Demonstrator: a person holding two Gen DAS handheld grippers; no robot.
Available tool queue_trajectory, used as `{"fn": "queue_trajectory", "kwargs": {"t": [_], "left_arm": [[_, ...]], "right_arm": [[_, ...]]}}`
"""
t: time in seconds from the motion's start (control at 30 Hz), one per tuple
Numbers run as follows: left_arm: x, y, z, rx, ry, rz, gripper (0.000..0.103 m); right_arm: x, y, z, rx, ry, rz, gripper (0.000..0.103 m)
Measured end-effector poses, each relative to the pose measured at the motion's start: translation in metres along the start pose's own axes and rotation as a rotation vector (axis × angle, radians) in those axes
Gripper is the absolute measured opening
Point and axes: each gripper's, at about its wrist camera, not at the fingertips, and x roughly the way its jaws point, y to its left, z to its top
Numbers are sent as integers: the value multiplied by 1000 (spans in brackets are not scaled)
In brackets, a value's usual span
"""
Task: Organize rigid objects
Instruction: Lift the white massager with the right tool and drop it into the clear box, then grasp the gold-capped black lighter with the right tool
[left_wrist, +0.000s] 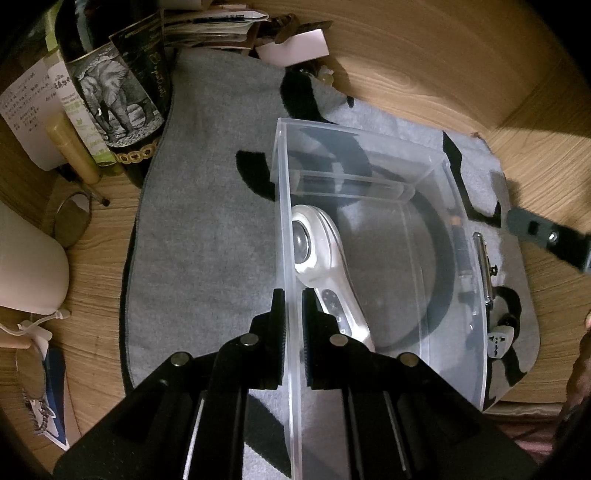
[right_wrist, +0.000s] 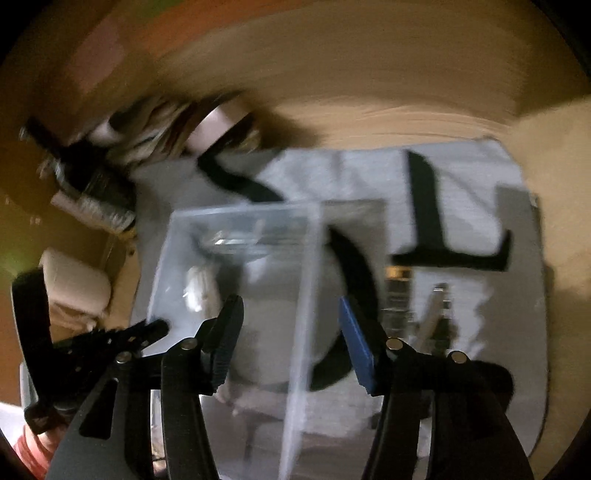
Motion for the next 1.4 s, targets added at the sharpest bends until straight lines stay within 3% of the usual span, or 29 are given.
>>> {"fn": "queue_trajectory", "kwargs": {"t": [0.3,0.37,0.73,0.87,0.93,1.0,1.07,1.4], "left_arm": [[0,0,1,-24,5,18,7],[0,1,2,-32,8,21,7],[1,0,5,-77,24,46,7],[2,0,6,-88,30,55,7],[2,-1,6,-91,31,59,7],[2,-1,5,-92,31,62,7],[2,-2,5,-92,30,65,7],[2,-2,6,-70,30,65,7]], "right_arm": [[11,-65,5,143,32,-49,51],[18,-71,6,150,84,-78,51],[79,-78,12,76,214,-80,50],[96,-84,10,75,258,-80,43],[98,-83,9,47,248,-99,40],[98,-80,9,16,232,-126,27],[97,-80,7,-13,220,-148,23],[64,-87,-1,31,153,-96,22]]}}
